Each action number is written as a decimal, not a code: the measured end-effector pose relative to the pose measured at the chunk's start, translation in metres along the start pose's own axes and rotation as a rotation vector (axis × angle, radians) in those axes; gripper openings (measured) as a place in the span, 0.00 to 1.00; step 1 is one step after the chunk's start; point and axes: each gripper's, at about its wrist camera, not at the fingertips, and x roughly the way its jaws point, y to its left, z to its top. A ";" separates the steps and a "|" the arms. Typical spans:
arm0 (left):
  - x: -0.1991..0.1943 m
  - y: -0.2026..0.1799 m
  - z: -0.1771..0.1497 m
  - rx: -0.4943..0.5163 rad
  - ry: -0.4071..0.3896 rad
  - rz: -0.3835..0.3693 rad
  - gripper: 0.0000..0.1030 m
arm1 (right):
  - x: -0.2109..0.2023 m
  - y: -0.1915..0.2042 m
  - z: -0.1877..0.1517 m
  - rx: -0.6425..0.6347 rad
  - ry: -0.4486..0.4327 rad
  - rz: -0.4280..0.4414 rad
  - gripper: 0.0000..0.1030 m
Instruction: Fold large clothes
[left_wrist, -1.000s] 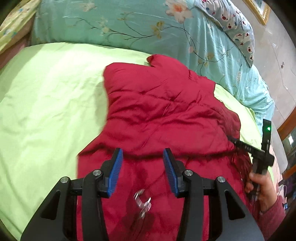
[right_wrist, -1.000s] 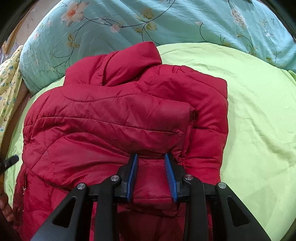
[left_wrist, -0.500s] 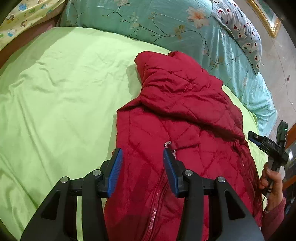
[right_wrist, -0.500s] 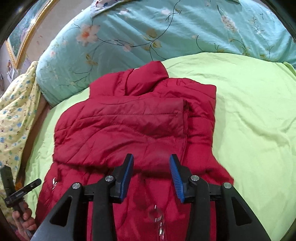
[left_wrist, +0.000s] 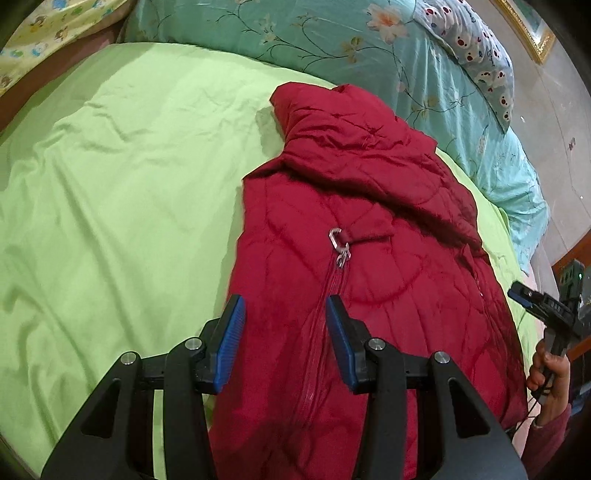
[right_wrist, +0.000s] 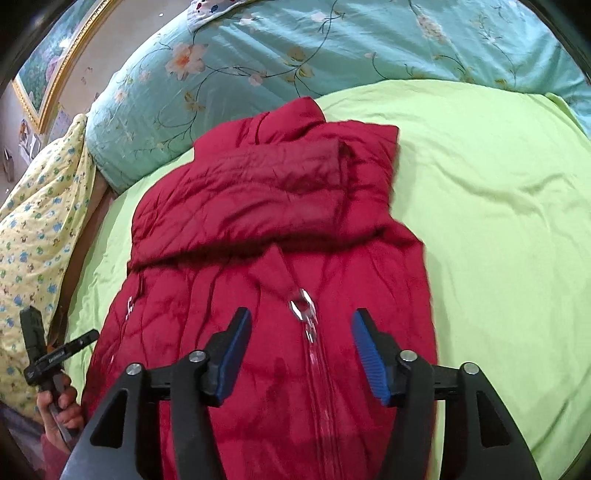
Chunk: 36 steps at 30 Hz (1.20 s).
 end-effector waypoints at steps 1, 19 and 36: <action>-0.003 0.003 -0.004 -0.002 0.004 -0.001 0.42 | -0.005 -0.003 -0.006 0.004 0.004 -0.004 0.60; -0.022 0.005 -0.052 0.040 0.058 0.028 0.52 | -0.052 -0.028 -0.087 0.034 0.060 -0.105 0.69; -0.028 0.010 -0.089 0.072 0.115 0.017 0.54 | -0.053 -0.011 -0.128 -0.040 0.159 -0.022 0.60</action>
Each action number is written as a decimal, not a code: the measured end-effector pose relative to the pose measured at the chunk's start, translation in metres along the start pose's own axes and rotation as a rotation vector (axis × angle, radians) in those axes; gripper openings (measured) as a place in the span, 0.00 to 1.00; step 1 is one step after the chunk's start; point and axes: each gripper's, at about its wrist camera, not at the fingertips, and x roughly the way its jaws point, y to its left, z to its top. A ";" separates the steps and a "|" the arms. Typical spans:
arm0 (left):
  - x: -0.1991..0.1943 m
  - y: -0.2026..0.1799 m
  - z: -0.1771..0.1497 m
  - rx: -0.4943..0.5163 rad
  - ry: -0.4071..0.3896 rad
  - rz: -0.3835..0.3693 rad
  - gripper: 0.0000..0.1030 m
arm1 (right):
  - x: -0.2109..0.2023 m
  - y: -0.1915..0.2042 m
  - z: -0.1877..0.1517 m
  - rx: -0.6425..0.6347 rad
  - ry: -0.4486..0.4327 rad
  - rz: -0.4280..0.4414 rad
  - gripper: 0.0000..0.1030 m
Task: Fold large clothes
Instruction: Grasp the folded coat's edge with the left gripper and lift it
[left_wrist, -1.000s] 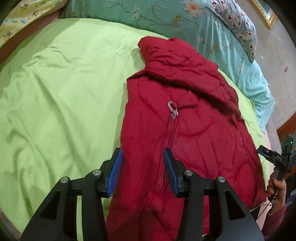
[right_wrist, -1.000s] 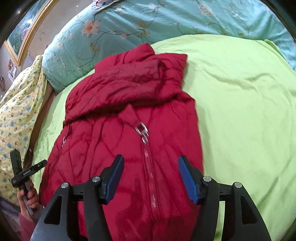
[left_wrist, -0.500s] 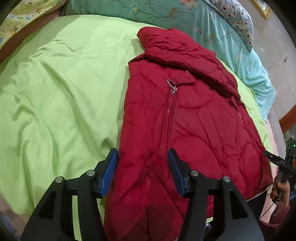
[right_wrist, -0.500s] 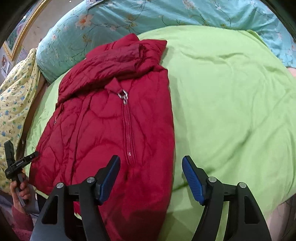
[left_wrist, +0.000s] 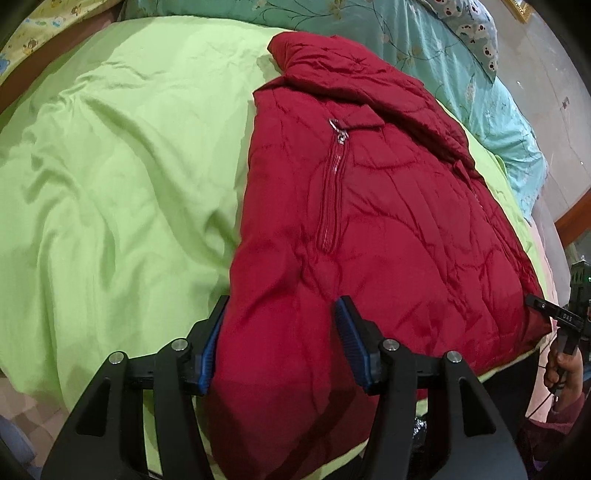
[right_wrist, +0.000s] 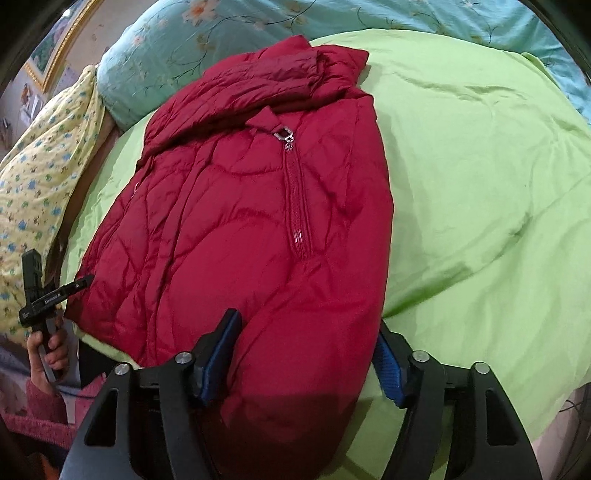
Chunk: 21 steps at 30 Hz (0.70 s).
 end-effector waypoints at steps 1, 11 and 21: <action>-0.001 0.000 -0.002 0.000 0.003 -0.007 0.54 | -0.001 0.000 -0.001 -0.001 0.004 0.008 0.60; -0.006 -0.011 -0.012 0.066 0.002 -0.009 0.54 | -0.004 0.003 -0.007 -0.022 -0.002 0.054 0.49; -0.026 -0.030 -0.010 0.136 -0.070 -0.046 0.22 | -0.022 0.005 -0.004 0.002 -0.088 0.156 0.30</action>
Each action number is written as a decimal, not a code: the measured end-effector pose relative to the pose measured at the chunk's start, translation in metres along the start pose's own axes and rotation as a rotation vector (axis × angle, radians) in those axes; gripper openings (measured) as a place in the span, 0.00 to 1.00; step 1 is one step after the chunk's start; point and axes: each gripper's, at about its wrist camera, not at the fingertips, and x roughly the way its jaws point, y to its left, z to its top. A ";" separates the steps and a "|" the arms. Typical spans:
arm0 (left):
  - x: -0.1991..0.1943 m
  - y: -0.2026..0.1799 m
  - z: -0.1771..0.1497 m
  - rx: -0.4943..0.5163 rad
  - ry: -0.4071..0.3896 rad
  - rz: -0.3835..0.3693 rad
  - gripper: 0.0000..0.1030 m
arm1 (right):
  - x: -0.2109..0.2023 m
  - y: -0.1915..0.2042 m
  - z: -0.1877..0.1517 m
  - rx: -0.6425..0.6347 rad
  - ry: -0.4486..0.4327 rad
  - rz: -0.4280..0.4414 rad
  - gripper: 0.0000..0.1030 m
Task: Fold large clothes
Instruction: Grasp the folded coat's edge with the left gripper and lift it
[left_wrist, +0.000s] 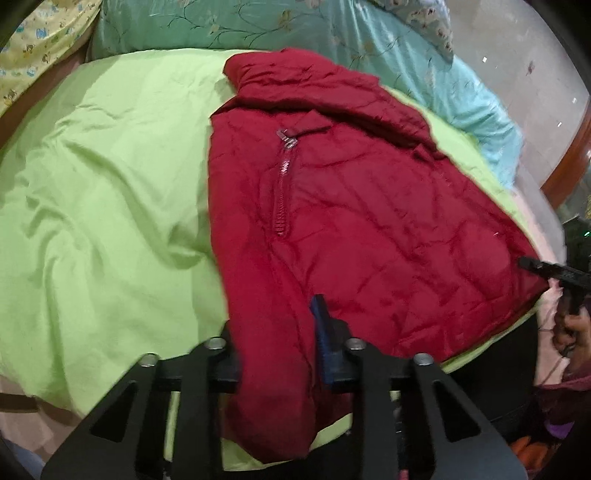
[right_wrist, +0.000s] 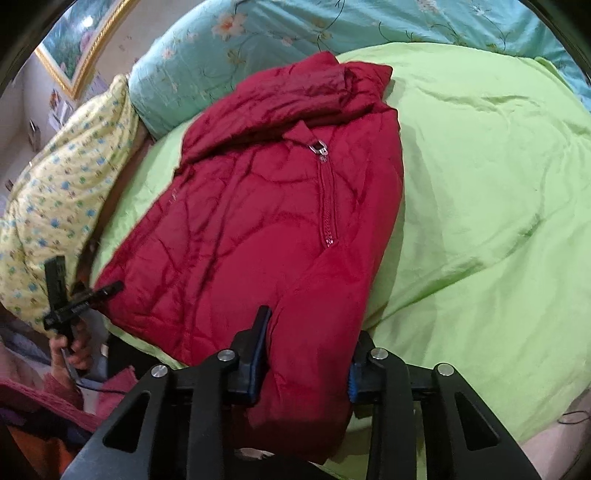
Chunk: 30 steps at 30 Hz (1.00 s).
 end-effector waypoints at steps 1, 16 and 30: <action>-0.003 0.002 0.002 -0.016 -0.012 -0.021 0.21 | -0.003 0.000 0.001 0.005 -0.011 0.016 0.29; -0.042 0.004 0.042 -0.102 -0.232 -0.158 0.18 | -0.032 -0.002 0.038 0.058 -0.202 0.176 0.24; -0.055 0.007 0.080 -0.090 -0.296 -0.158 0.18 | -0.050 0.009 0.078 0.019 -0.265 0.154 0.23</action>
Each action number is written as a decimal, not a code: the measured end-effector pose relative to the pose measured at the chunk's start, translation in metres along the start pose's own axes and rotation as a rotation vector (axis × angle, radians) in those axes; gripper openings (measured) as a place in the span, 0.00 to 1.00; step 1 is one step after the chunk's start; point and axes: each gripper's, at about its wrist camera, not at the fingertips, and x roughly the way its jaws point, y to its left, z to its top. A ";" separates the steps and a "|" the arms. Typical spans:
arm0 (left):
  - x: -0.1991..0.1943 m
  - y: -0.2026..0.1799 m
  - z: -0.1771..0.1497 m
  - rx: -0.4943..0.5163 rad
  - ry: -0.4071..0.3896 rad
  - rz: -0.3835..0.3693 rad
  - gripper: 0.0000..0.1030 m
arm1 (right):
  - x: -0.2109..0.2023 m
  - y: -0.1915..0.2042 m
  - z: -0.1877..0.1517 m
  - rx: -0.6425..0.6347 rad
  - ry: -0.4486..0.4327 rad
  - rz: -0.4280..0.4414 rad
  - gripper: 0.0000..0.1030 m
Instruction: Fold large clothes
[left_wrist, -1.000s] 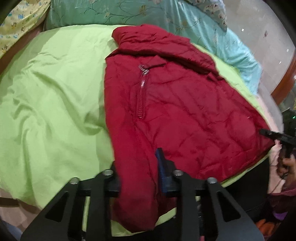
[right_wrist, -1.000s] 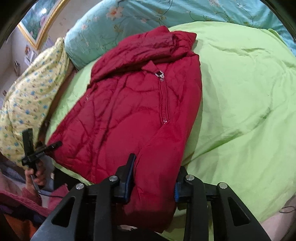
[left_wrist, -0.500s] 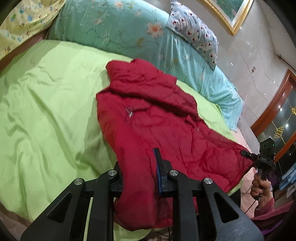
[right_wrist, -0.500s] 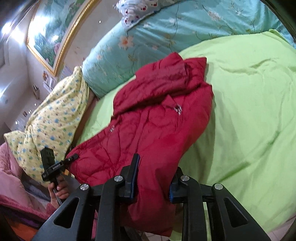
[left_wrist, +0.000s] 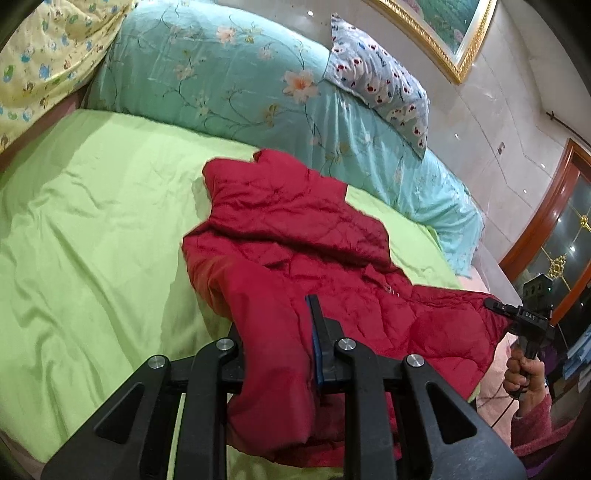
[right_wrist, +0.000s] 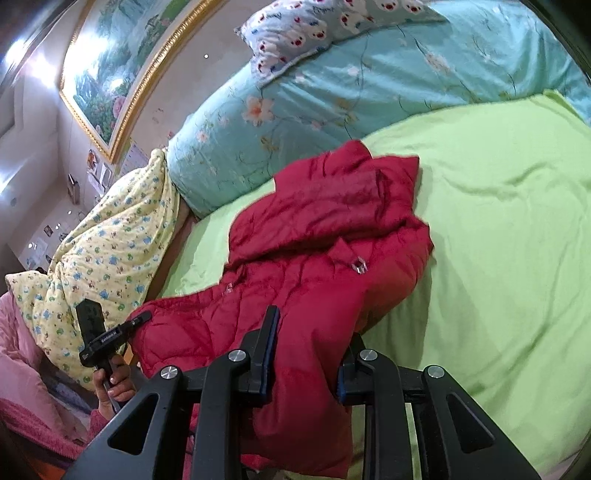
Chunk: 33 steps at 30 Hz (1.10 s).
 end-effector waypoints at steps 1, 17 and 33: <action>0.000 0.000 0.003 -0.003 -0.009 0.003 0.18 | 0.000 0.000 0.003 0.002 -0.013 0.001 0.23; 0.025 -0.006 0.059 -0.034 -0.096 0.104 0.18 | 0.023 -0.011 0.060 0.026 -0.143 -0.079 0.21; 0.095 0.002 0.129 -0.081 -0.126 0.206 0.18 | 0.080 -0.038 0.126 0.094 -0.204 -0.165 0.21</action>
